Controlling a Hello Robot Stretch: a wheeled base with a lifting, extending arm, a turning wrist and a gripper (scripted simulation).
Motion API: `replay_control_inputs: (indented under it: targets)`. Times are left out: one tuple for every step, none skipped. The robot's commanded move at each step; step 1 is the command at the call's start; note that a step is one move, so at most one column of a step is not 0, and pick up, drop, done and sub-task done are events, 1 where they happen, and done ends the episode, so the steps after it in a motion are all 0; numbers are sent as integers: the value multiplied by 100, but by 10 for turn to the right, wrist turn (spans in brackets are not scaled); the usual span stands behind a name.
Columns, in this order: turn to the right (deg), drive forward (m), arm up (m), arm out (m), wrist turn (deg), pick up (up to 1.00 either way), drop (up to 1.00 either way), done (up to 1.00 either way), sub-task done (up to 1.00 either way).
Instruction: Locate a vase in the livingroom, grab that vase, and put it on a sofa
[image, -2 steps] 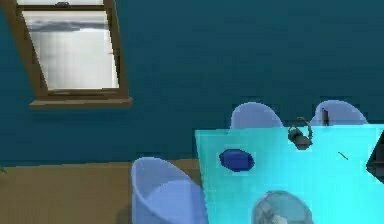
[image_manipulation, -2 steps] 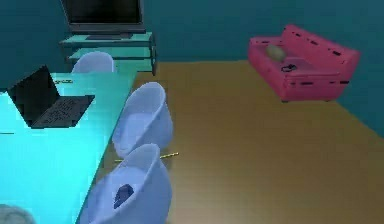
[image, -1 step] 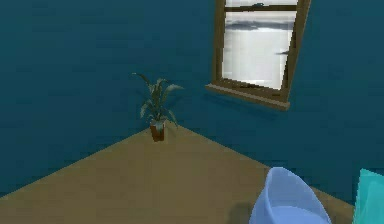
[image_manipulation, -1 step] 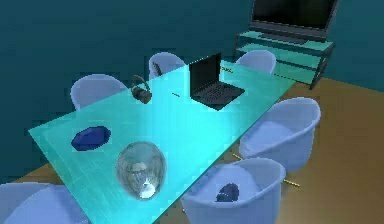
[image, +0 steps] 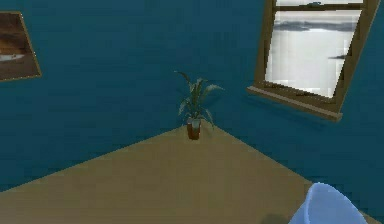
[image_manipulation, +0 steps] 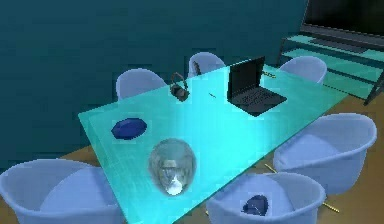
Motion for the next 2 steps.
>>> replay_control_inputs:
  targets:
    - [0, 0, 50, 0, 0, 0, 0, 0, 0]
    - [0, 0, 34, 0, 0, 0, 0, 0, 0]
